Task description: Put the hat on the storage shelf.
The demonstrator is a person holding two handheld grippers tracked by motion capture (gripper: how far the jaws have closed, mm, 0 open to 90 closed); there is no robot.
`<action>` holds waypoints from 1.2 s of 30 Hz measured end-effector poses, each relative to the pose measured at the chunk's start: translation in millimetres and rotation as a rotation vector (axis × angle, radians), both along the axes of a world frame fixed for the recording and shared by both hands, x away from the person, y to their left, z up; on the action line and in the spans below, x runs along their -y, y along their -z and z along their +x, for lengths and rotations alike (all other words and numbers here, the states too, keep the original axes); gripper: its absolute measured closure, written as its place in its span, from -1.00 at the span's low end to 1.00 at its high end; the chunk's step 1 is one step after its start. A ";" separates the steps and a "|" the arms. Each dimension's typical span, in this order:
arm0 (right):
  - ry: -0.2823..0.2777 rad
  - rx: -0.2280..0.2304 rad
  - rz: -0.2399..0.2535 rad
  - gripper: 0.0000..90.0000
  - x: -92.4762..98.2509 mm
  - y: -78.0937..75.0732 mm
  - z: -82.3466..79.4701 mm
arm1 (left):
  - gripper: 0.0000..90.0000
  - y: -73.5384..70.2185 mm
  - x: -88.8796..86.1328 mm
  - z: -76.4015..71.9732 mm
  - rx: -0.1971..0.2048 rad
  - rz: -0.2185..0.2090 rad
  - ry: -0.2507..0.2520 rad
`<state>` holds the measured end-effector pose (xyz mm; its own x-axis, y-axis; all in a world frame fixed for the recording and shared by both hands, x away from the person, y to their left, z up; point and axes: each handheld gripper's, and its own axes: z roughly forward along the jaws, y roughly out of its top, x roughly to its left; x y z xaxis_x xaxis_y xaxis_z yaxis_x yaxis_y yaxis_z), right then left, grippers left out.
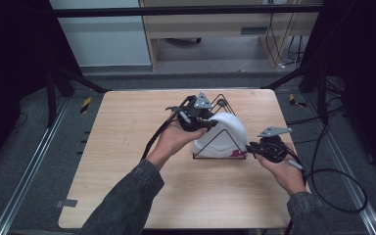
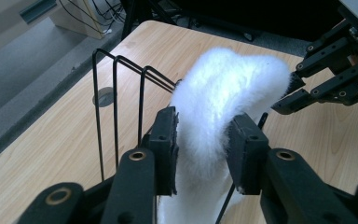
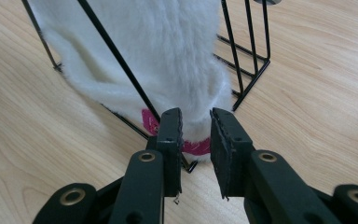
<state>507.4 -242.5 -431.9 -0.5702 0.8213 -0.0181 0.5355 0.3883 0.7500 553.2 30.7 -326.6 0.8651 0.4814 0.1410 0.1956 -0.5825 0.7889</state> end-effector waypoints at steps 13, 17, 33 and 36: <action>0.034 0.025 0.027 0.38 4.6 -4.0 -18.7 | 0.15 -9.9 -12.1 -13.0 0.037 -0.024 -0.026; 0.051 0.032 0.035 0.15 5.5 -5.4 -24.4 | -0.08 -11.5 -18.1 -16.2 0.035 -0.040 -0.037; 0.077 0.077 0.065 -0.65 -5.4 -12.1 -57.3 | -0.83 -7.9 -51.0 -32.9 -0.014 -0.037 -0.051; 0.041 0.086 0.068 -0.72 -12.9 -11.6 -67.9 | -0.86 -2.2 -65.8 -40.5 -0.010 -0.029 -0.059</action>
<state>439.4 -229.5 -420.3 -0.5350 0.8448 -0.0093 0.4823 0.3145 0.8176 512.7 96.5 -324.4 0.8366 0.5351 0.1178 0.2367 -0.5468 0.8031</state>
